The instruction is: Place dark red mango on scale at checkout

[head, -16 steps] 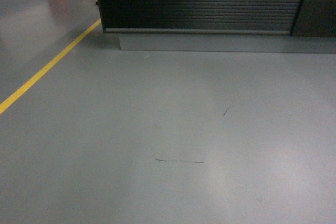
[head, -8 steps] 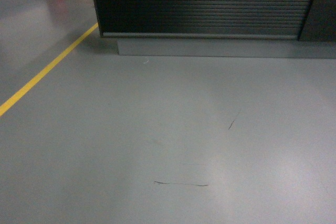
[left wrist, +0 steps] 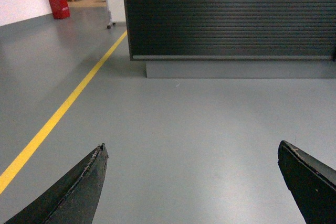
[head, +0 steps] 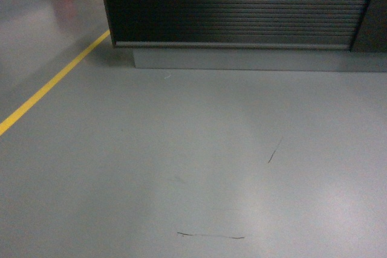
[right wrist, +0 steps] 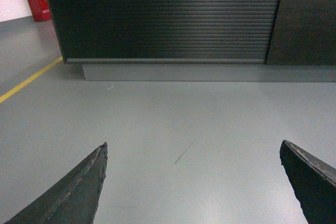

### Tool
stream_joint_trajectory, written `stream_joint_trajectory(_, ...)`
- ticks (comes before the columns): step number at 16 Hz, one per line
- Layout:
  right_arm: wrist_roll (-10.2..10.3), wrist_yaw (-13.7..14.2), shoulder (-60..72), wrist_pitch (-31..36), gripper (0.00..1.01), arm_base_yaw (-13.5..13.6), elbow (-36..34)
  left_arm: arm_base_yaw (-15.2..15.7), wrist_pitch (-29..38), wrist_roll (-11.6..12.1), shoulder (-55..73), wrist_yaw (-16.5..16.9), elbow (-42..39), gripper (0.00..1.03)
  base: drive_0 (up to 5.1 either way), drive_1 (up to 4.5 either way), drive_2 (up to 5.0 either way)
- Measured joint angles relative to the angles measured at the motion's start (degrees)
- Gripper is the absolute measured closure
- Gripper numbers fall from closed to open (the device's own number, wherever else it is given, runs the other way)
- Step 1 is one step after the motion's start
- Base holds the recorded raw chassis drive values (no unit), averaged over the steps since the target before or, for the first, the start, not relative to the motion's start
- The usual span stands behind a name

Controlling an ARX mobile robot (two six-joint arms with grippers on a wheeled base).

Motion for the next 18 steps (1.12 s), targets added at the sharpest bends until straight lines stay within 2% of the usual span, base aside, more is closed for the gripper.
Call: stream_joint_trajectory(18,0.00,0.00,0.00,0.07,0.03,0.00,0.00,0.00,-0.02,0.00,0.00,0.00,0.00,0.05,-0.1,2.55,-2.7)
